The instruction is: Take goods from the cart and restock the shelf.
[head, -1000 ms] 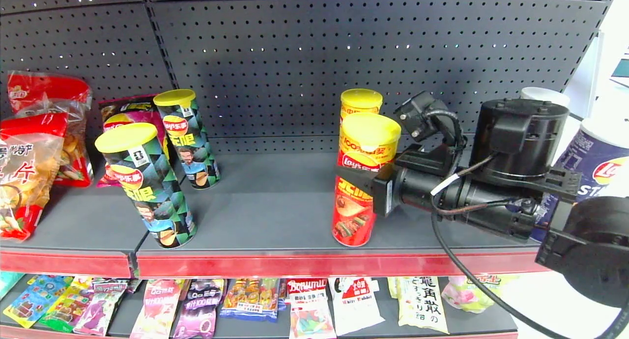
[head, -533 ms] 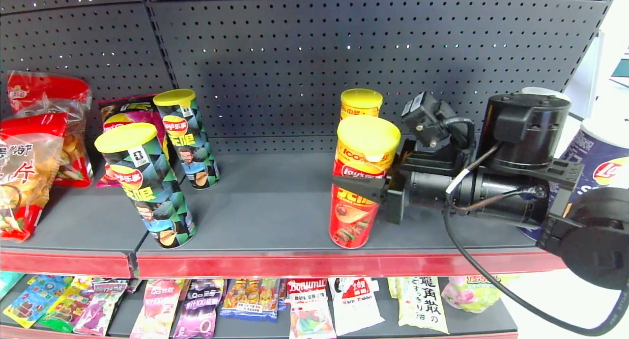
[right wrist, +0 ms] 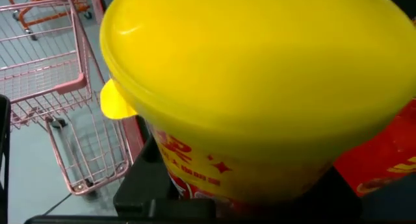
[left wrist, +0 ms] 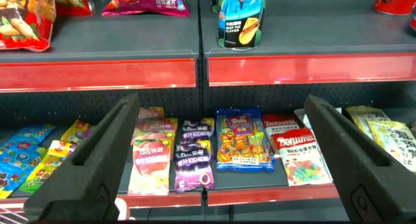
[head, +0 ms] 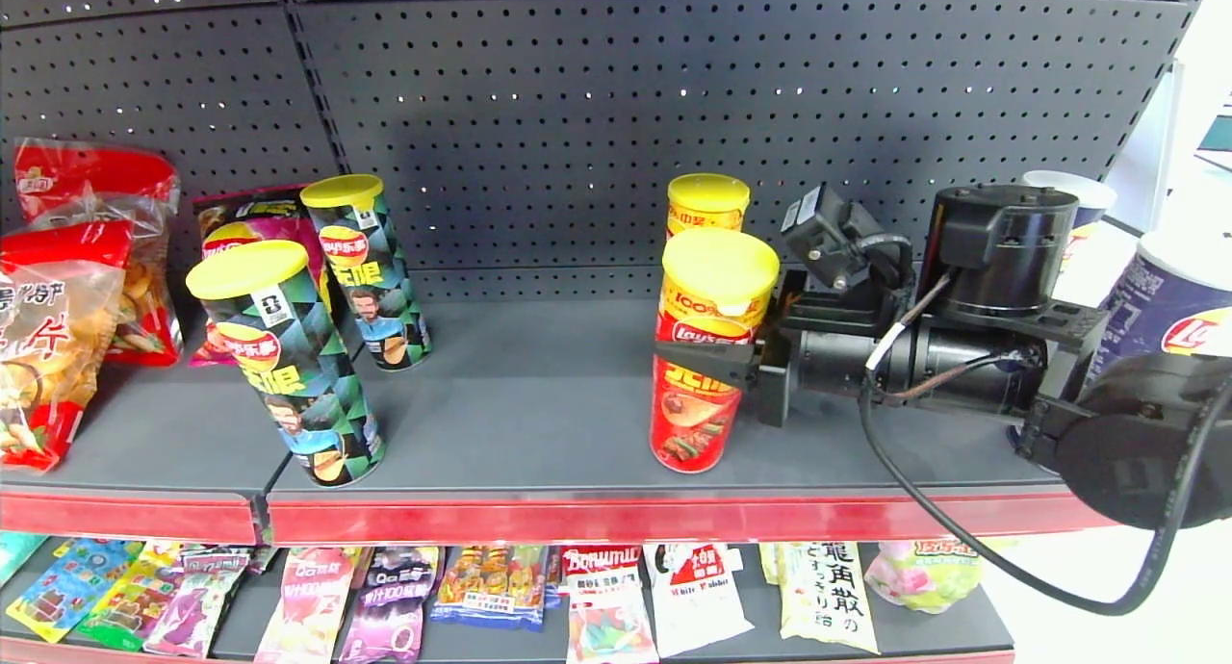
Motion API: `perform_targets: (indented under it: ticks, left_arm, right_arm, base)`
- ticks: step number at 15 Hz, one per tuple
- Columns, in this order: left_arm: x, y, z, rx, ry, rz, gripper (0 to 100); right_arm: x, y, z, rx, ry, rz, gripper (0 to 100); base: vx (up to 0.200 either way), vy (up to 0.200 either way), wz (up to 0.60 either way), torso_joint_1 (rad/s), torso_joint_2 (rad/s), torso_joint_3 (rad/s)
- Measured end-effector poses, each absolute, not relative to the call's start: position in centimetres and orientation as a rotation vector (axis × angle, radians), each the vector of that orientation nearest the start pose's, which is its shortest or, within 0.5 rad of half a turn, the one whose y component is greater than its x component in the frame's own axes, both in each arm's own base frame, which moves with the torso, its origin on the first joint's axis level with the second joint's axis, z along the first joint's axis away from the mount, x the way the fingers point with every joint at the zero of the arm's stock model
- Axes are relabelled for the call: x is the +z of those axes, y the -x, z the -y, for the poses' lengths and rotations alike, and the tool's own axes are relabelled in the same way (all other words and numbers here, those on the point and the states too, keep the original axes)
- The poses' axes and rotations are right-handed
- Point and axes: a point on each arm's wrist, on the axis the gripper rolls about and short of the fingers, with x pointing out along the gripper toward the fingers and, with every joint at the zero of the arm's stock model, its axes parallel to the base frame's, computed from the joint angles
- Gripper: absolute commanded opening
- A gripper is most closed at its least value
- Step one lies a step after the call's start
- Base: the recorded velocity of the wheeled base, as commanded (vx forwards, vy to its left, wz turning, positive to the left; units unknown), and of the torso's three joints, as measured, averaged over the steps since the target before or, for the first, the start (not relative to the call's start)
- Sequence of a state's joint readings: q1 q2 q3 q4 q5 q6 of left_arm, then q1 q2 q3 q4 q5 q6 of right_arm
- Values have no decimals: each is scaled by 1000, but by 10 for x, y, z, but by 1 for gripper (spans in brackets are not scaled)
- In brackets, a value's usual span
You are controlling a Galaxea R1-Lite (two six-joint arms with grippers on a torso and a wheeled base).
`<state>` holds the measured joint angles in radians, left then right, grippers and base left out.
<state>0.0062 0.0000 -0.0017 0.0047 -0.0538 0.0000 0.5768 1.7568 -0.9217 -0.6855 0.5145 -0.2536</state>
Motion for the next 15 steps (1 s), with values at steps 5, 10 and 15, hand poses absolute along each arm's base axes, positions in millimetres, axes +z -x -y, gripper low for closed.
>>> perform_targets:
  ticks: [5,10,15]
  left_arm:
    - [75,23,1,-47,0,-3,100]
    - [76,23,1,-48,0,-3,100]
    - [76,23,1,-48,0,-3,100]
  right_arm:
    - [198,-268,-186,1150,226,-36,0]
    - [197,-266,-186,1159,225,-57,0]
    - [195,-266,-188,1163,229,-58,0]
  base:
    - [0,0,0,0,0,0]
    - [0,0,0,0,0,0]
    - [0,0,0,0,0,0]
